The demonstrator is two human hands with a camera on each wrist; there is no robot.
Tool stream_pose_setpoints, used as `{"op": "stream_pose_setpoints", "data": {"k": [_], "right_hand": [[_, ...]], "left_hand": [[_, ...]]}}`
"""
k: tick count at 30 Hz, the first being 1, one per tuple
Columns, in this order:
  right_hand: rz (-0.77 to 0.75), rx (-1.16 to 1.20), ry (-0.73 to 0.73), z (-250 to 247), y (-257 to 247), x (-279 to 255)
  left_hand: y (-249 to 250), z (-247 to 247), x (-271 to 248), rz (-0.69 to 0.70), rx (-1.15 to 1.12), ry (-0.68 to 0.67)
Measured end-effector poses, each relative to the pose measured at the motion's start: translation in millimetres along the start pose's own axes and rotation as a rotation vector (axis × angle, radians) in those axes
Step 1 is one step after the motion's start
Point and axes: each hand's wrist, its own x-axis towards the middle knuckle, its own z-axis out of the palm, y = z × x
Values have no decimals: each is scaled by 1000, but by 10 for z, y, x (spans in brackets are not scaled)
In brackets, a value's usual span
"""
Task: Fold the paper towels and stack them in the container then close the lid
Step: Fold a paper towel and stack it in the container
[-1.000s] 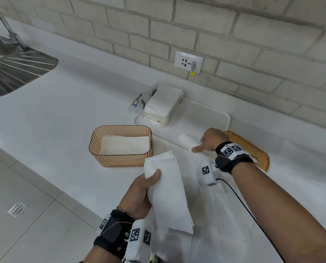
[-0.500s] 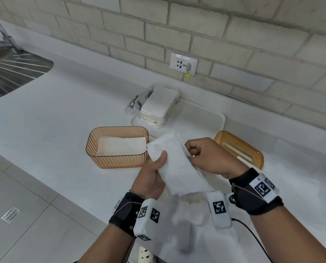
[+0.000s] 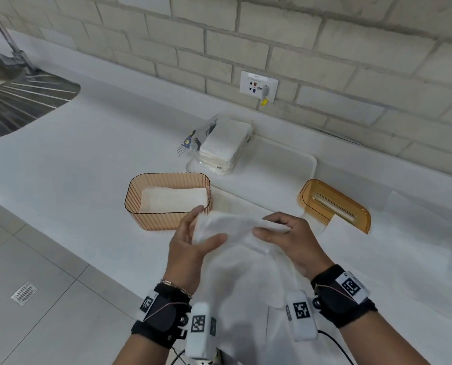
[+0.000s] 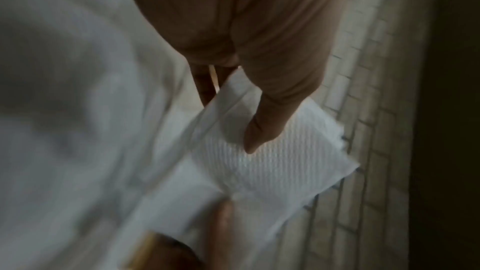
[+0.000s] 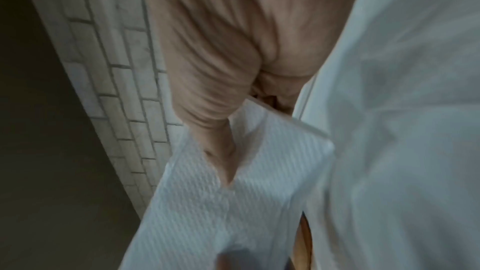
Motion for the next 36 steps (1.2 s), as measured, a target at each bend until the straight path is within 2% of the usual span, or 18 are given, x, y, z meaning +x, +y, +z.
{"op": "stream_pose_setpoints", "data": {"k": [3,6,14,20,26,32,36], "right_hand": [[-10,42,-33,164,68,57],[-6,-12,-46,327,162,91],[-30,-75,-44,467,370,133],[-61,-92,-111,378,304,124],[8,-85,-119,326,410,116],[-92,-76,-120,307,351,141],[-62,-107,-107,272,432,147]], "left_hand": [[-19,-205,-44,178,415,67],[-65,-285,-38,200,573,98],[-182,-279,9,82,511,183],[-59,-238,-7,144,518,149],[-167,-316,9,173,611,138],[-115,-228,28,267,542,172],[-188,-312,19,225,540,181]]}}
